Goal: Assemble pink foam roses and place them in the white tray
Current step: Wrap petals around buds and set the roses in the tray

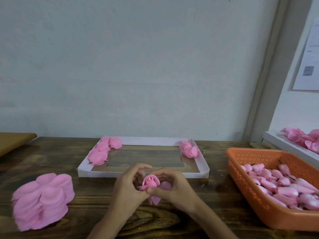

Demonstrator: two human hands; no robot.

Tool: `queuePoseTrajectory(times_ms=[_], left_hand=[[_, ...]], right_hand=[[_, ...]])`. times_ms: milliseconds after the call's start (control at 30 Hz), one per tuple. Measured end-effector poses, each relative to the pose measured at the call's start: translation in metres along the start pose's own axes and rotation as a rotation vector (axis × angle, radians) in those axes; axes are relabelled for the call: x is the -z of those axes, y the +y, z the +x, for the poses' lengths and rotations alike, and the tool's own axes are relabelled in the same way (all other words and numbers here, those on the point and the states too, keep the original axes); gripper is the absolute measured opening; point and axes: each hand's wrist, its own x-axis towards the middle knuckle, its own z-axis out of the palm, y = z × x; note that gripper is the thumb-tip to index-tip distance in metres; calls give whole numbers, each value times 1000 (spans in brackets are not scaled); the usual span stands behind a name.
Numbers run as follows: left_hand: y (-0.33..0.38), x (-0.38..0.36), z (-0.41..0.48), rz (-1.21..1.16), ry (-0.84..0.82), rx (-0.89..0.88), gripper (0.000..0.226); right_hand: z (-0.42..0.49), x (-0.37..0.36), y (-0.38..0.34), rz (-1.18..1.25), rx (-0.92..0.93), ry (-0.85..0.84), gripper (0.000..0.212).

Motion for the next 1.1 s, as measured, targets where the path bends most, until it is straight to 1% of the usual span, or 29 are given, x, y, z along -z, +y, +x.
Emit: queuePoseTrajectory(times_ms=[67, 200, 267, 333, 367, 433, 467, 500, 533, 600, 667, 700, 800, 833, 967, 1100], left_hand=[[2, -1, 0, 46, 13, -28, 62], [5, 4, 2, 6, -14, -15, 68], [6, 6, 3, -42, -58, 10, 77], [6, 6, 4, -124, -71, 58, 84], [6, 6, 5, -182, -58, 95, 81], [6, 8, 7, -307, -11, 211, 64], [5, 9, 8, -383, -7, 279, 60], [4, 9, 8, -469, -21, 346, 60], [3, 9, 9, -532, -48, 408, 60], [2, 9, 8, -549, -95, 467, 55], [1, 8, 8, -530, -102, 467, 50], [-1, 8, 8, -540, -78, 471, 46], [-5, 8, 9, -608, 30, 533, 15], [-4, 8, 9, -615, 34, 547, 13], [2, 5, 7, -575, -89, 547, 33], [3, 5, 6, -628, -102, 554, 44]], right_hand=[[0, 0, 1, 14, -17, -5, 31], [0, 3, 3, 93, -68, -7, 28], [1, 6, 5, 124, -82, 53, 24], [3, 10, 7, 163, -81, 150, 20], [4, 12, 7, 205, -82, 191, 20], [6, 15, 7, 323, -82, 215, 29], [7, 16, 7, 379, -80, 211, 35], [7, 17, 6, 427, -76, 209, 38], [7, 17, 6, 466, -70, 210, 38], [7, 16, 6, 509, -56, 211, 33], [7, 15, 7, 517, -53, 213, 33], [7, 15, 6, 499, -54, 214, 34], [6, 14, 6, 415, -50, 200, 32], [5, 14, 6, 395, -45, 187, 31], [3, 13, 5, 321, -1, 142, 31], [6, 14, 5, 349, 11, 203, 32]])
